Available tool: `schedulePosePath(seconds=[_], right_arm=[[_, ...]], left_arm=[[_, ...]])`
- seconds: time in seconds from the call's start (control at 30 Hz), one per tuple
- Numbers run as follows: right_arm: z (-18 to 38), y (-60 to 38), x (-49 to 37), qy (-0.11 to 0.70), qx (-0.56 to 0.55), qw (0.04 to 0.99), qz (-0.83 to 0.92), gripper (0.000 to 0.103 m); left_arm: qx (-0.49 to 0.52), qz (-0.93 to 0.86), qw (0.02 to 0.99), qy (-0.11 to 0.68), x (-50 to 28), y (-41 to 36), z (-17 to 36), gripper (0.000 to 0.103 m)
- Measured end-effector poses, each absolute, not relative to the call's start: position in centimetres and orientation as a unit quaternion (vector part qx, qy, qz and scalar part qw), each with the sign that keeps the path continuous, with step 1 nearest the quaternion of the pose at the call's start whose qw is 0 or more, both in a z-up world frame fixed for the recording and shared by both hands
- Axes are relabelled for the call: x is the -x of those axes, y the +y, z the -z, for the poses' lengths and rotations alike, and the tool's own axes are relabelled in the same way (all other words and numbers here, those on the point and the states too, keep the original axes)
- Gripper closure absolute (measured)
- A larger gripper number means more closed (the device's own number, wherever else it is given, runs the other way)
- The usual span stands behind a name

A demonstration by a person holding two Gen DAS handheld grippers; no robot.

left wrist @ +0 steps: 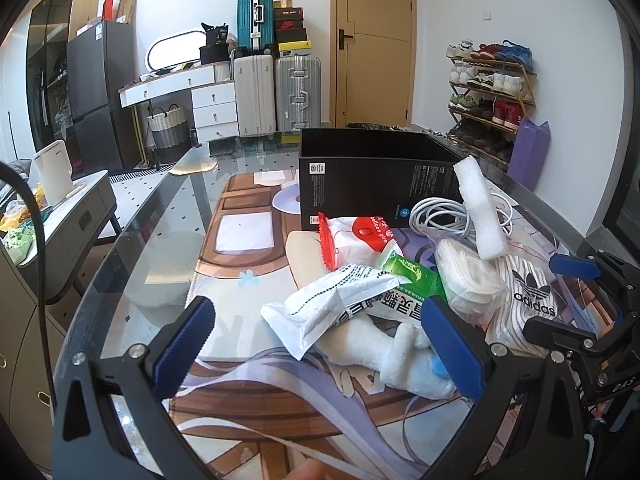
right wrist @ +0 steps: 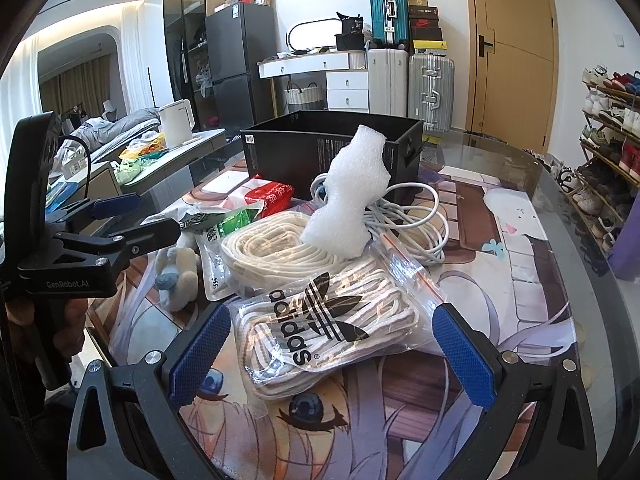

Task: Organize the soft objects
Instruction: 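Move the right tool toward the clear adidas bag of white laces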

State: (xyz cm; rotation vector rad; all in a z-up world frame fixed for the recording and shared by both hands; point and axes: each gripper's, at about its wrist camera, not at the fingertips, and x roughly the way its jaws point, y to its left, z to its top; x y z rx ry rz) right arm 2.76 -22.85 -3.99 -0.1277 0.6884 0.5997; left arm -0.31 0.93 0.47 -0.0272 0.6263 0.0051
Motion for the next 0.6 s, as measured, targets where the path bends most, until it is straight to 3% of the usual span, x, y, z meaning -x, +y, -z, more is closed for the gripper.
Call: schedulePosePath(seconds=[0.6], right_arm=[[4.4, -24.6, -2.7, 0.344, 0.047, 0.898, -0.271, 0.0]], left_arm=[[0.014, 0.006, 0.953, 0.303, 0.4, 1.1, -0.6, 0.0]])
